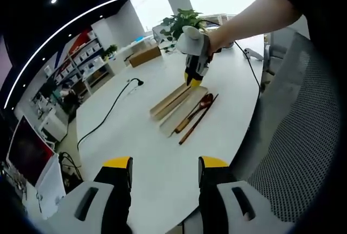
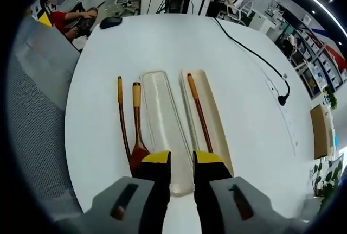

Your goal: Arrange the utensils inside the cutlery case until each visible utensil rests in its matching compartment.

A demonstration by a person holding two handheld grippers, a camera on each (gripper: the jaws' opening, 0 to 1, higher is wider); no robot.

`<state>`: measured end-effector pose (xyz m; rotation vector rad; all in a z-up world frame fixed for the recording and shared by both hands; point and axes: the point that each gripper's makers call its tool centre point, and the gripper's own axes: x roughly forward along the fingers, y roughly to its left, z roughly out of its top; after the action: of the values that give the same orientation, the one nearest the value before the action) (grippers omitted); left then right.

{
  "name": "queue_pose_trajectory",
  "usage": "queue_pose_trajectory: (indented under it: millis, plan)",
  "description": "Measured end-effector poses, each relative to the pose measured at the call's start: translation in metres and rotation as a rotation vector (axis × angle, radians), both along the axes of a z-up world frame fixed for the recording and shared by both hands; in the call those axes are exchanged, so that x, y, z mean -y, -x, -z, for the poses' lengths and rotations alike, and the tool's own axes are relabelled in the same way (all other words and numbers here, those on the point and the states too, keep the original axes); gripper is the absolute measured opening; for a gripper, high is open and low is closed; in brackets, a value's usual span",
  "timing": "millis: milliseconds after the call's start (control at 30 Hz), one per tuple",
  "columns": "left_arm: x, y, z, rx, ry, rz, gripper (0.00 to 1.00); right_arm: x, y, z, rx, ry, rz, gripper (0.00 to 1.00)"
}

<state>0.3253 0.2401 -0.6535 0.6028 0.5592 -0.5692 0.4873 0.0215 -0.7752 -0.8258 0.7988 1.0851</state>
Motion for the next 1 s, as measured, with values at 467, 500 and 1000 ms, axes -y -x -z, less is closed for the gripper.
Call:
queue_pose_trajectory:
  millis: [467,500,1000]
  plan:
    - [0.001,0.000,0.000,0.002,0.002,0.004,0.49,-0.012,0.023,0.010,-0.029,0.017,-0.054,0.13]
    - [0.001,0.000,-0.001,0.004,0.001,0.004,0.49,-0.013,0.024,0.011,-0.033,0.019,-0.057,0.13]
    - [0.001,0.000,-0.001,0.003,0.002,0.003,0.49,-0.029,0.045,0.023,-0.090,0.002,-0.103,0.13]
